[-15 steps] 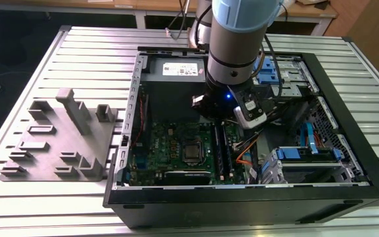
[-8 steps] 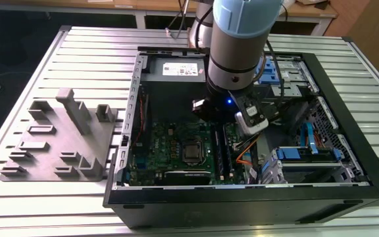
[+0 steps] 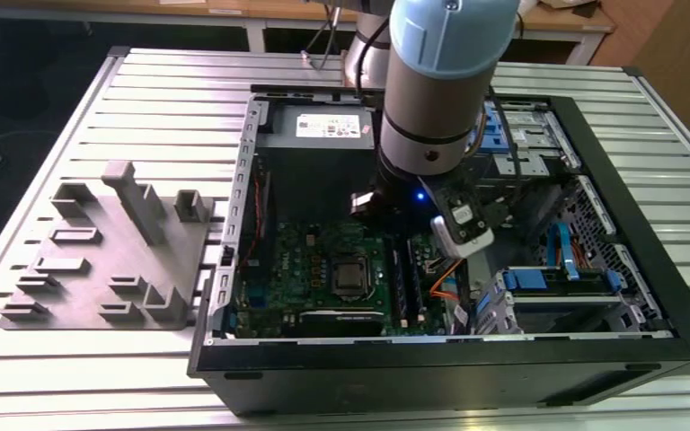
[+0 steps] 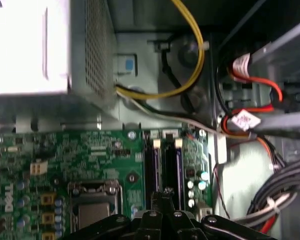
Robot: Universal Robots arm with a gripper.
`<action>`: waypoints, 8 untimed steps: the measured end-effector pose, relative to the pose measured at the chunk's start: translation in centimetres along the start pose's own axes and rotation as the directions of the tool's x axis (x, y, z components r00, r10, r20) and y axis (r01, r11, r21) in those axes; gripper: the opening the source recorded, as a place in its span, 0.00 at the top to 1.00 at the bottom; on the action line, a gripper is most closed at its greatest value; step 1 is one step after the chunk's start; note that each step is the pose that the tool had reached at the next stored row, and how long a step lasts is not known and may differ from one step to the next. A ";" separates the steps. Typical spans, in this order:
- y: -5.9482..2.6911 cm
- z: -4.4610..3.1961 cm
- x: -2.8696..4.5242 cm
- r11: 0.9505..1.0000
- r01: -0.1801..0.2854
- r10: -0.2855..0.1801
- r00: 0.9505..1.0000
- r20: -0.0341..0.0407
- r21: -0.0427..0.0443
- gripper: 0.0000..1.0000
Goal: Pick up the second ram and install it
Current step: 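Press down the second ram until it locks into place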
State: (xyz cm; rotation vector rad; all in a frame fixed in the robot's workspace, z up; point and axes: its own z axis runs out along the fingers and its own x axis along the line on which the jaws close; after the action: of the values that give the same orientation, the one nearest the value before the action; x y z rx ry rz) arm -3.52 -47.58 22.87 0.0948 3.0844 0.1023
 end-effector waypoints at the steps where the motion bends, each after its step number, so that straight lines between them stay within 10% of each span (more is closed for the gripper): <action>1: -0.18 -0.01 -0.01 1.000 0.000 0.000 1.000 0.000 0.006 0.93; 8: -1.71 -0.10 -0.11 1.000 0.001 -0.001 1.000 0.001 0.022 0.93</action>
State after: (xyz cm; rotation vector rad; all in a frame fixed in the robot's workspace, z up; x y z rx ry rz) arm -3.52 -49.30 22.86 0.0939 3.0847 0.0686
